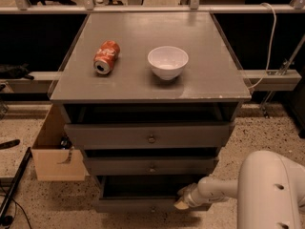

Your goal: Open bottom drawer

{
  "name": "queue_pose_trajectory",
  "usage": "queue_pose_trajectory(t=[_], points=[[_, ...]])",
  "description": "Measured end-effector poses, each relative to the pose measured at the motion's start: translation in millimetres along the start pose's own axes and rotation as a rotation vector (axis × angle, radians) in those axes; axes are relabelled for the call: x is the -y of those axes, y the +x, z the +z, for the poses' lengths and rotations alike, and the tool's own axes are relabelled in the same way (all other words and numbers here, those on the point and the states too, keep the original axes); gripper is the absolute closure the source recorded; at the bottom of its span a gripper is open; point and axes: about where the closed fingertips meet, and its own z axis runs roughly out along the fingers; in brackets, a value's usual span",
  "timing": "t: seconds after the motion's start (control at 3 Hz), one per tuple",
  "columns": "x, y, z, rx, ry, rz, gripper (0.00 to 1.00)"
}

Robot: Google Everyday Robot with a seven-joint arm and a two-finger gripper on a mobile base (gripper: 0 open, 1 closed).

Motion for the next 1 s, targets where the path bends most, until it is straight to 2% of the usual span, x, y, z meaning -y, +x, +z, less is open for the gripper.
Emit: queue_pose_trajectory(t=[0.33, 0.67, 1.0], points=[[0.0, 0.0, 0.0, 0.000, 0.000, 0.000, 0.50], [0.0, 0.0, 0.0, 0.000, 0.000, 0.000, 0.22], [-0.1, 0.0, 0.1, 0.000, 0.000, 0.000, 0.44]])
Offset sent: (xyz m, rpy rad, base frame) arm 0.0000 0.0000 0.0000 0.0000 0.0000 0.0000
